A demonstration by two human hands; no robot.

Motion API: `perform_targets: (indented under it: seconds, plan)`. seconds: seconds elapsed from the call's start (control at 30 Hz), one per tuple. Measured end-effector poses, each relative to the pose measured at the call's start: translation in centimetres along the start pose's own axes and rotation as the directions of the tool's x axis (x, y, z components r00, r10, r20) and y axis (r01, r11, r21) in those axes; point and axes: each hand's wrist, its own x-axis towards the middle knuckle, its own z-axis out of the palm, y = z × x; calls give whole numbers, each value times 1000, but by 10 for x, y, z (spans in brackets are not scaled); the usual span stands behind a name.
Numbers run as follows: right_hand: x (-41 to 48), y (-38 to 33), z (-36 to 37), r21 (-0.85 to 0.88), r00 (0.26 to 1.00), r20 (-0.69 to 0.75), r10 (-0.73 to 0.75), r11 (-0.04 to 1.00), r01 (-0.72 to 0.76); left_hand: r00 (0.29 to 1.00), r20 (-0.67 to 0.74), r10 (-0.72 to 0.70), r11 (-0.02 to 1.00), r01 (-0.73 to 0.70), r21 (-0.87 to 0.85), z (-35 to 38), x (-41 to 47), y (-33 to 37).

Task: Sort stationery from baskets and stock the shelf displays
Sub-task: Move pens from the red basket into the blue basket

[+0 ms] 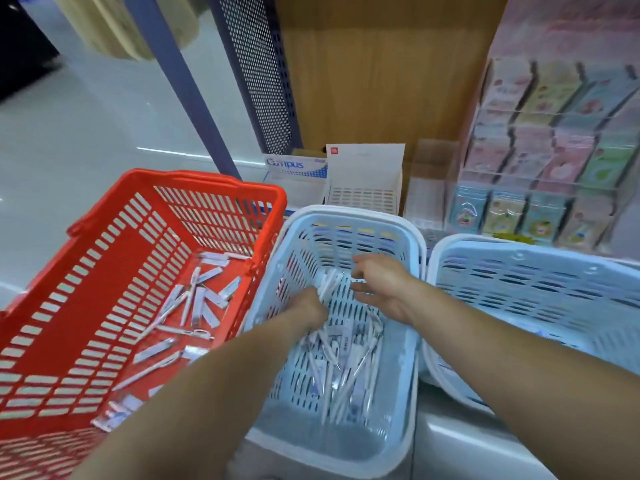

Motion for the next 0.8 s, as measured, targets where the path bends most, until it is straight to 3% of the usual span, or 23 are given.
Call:
perform_targets:
  seconds: [0.07,0.17,0.27,0.37,0.47,0.63,0.7,0.8]
  plan:
    - [-5,-5,-5,7,997,71,-34,999,33,999,-35,-3,1000,3,8,6,5,-4]
    - [-7,-17,-19,-206,973,145,-179,956,207,993,-118,18,1000,-16,15,9,10,-3]
    - [-9,-32,-37,-514,922,185,-341,766,386,980,-166,107,992,-93,89,9,11,-2]
    - [-17,-41,-60,-666,887,228,-402,600,443,951,-214,222,974,-208,87,7,4,3]
    - [-21,-43,-82,-655,888,196,-415,619,433,887,-318,334,928,-368,-51,-6,-10,27]
    - [-43,-46,-118,-584,873,158,-461,669,459,743,-431,512,750,-631,-198,-33,-49,98]
    - [-56,-33,-142,-594,880,164,-447,667,450,686,-351,637,684,-713,-155,-33,-67,125]
    - [-59,4,-183,-578,908,81,-410,723,378,640,-121,759,643,-766,-15,-17,-85,151]
